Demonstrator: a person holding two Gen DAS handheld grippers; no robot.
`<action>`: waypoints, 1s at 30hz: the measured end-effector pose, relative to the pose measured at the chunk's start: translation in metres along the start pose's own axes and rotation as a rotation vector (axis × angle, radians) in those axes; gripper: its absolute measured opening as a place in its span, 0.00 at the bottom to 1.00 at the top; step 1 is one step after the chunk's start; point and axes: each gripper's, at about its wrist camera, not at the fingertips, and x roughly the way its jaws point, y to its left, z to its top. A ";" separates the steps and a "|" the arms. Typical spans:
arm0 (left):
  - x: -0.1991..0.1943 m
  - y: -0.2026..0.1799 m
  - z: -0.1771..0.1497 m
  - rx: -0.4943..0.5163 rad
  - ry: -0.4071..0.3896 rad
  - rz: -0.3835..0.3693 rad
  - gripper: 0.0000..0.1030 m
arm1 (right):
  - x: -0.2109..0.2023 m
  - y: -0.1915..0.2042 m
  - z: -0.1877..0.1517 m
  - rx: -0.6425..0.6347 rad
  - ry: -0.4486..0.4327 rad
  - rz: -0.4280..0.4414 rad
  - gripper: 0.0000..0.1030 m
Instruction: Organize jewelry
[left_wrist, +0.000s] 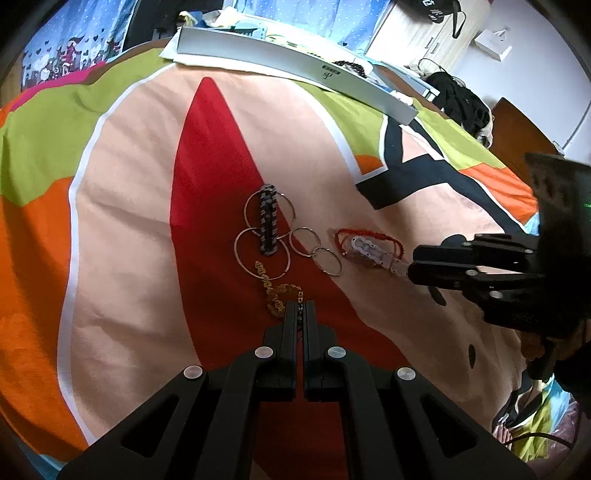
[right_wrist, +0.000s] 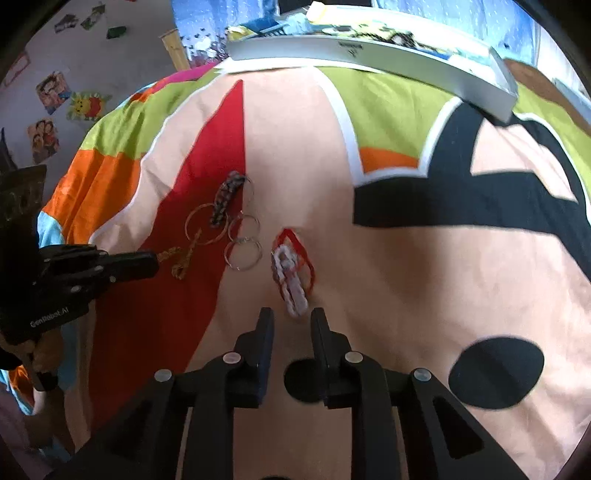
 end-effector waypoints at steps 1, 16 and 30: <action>0.002 0.002 0.000 -0.004 0.001 0.001 0.00 | -0.001 0.003 0.001 -0.019 -0.005 0.002 0.19; 0.012 0.013 0.004 -0.022 -0.022 -0.021 0.00 | 0.025 0.026 0.021 -0.125 0.004 0.073 0.19; 0.001 0.008 0.002 -0.007 -0.013 -0.030 0.00 | 0.050 0.048 0.008 -0.230 0.095 0.058 0.06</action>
